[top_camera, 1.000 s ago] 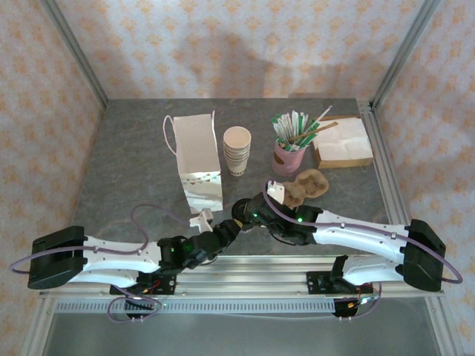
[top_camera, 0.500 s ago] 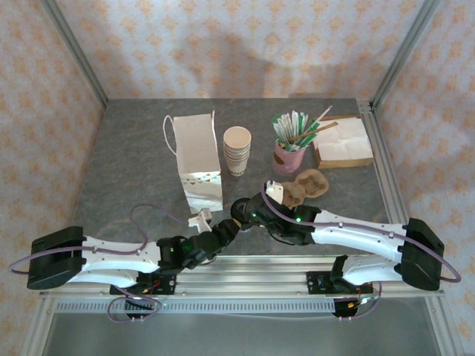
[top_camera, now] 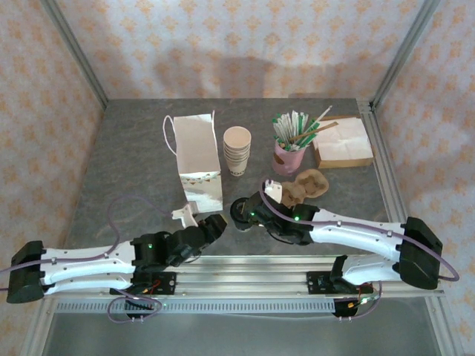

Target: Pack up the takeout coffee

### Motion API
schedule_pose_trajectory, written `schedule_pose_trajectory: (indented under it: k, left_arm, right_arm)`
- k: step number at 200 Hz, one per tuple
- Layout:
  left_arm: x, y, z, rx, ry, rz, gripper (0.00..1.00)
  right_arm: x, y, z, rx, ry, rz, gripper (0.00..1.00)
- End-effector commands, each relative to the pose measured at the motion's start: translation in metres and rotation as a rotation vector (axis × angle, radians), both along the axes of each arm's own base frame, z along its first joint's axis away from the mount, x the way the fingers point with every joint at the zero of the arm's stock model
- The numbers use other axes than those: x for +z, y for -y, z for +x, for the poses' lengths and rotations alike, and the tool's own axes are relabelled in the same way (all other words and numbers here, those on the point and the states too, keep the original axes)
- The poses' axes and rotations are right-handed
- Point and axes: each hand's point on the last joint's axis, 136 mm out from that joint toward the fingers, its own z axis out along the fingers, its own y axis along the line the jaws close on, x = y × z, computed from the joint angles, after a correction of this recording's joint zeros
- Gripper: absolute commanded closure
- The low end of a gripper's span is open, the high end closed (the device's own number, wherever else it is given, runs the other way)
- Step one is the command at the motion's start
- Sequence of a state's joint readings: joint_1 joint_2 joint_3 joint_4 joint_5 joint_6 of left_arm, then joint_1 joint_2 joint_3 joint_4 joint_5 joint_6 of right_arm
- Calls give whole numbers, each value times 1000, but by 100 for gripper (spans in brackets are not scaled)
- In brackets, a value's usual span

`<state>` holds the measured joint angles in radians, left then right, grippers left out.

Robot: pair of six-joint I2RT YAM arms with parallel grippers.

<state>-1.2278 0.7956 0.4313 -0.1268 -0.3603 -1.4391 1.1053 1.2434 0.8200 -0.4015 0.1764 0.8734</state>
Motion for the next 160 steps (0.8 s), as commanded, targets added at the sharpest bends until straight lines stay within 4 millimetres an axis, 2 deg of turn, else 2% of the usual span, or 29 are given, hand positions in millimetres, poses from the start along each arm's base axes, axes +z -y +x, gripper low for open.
schedule_pose_trajectory:
  k: [1,43,68,82,106,134,160]
  left_arm:
    - [2,-33,5,14,47,251,55]
    - [22,-52,10,11,83,398,53]
    - [30,-58,13,0,93,450,52]
    - [33,-61,16,-5,99,478,51]
    - [39,-67,19,4,112,511,50]
    - [35,-65,24,-3,99,499,49]
    - [28,-70,28,13,66,491,49]
  right_arm:
    - [-7,13,-4,28,-18,-128,51]
    - [25,15,5,23,37,-164,34]
    - [40,23,7,12,64,-179,30]
    - [50,36,9,-22,88,-209,29]
    - [63,72,11,-128,120,-244,38]
    - [45,116,14,-300,19,-194,43]
    - [28,146,21,-453,-25,-126,49]
